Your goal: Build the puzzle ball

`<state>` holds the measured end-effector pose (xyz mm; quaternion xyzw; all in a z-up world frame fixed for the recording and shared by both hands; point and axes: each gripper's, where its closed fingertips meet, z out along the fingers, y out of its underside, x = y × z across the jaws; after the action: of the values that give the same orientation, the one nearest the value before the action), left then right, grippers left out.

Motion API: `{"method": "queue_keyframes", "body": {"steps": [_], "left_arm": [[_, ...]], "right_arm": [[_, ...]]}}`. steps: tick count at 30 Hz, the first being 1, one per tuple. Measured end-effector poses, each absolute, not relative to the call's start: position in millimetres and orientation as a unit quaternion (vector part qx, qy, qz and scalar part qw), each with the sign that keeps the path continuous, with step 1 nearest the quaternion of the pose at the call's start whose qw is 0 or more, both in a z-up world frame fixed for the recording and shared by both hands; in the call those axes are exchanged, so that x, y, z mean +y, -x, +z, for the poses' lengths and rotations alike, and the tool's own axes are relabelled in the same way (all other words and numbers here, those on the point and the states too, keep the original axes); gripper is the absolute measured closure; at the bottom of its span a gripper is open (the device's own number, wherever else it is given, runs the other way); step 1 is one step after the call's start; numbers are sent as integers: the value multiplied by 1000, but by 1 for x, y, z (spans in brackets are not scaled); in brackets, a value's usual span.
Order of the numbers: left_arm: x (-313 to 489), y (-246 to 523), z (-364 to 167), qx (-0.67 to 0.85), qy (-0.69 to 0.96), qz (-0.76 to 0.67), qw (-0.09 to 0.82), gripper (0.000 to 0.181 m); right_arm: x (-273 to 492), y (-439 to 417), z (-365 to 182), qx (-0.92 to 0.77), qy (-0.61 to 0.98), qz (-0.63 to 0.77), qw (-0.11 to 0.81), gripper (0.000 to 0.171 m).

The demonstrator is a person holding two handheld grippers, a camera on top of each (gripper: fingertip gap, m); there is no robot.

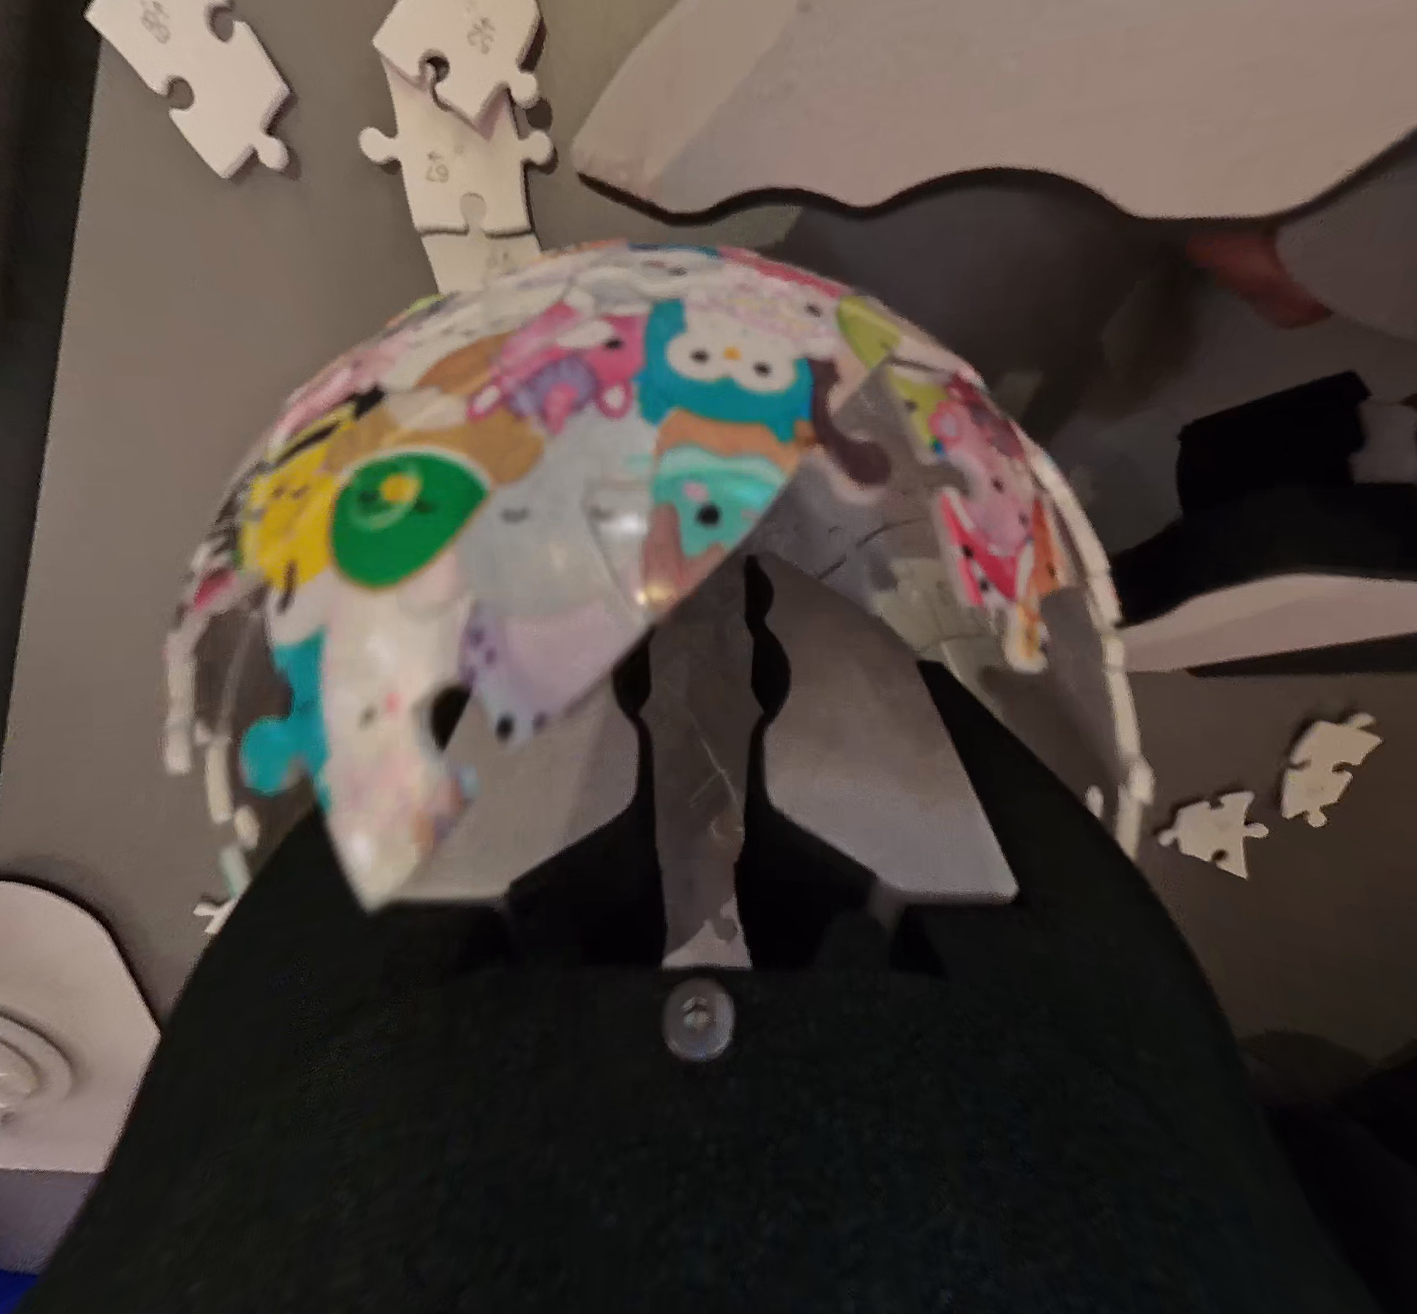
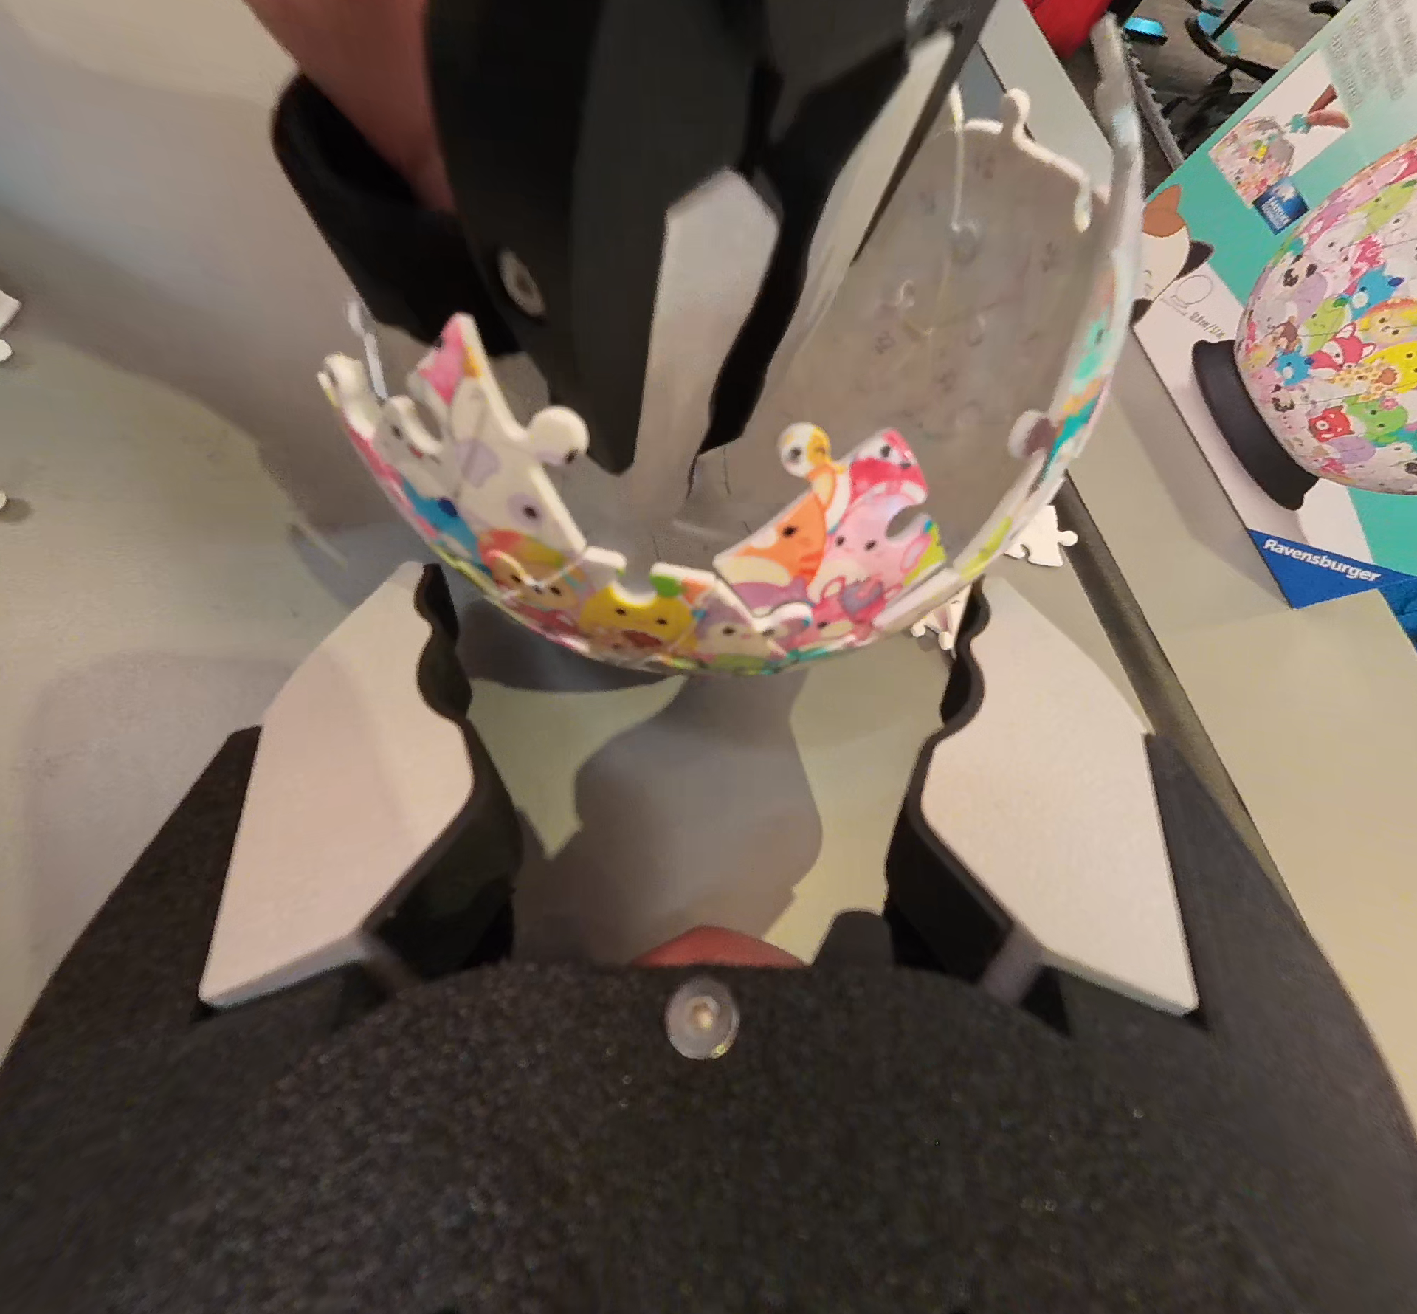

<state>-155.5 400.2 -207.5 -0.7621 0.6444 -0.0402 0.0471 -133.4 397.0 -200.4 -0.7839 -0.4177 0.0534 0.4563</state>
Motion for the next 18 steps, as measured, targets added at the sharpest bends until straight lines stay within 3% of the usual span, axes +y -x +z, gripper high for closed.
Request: {"method": "queue_keyframes", "body": {"steps": [10, 13, 18], "left_arm": [[379, 197, -129, 624, 765, -97, 124, 160], [360, 234, -104, 588, 779, -152, 156, 160], [313, 277, -106, 529, 775, -299, 171, 160]], "right_arm": [[390, 124, -198, -404, 791, 50, 456, 49], [375, 121, -187, -383, 796, 57, 465, 49], [336, 137, -159, -322, 806, 106, 486, 58]]}}
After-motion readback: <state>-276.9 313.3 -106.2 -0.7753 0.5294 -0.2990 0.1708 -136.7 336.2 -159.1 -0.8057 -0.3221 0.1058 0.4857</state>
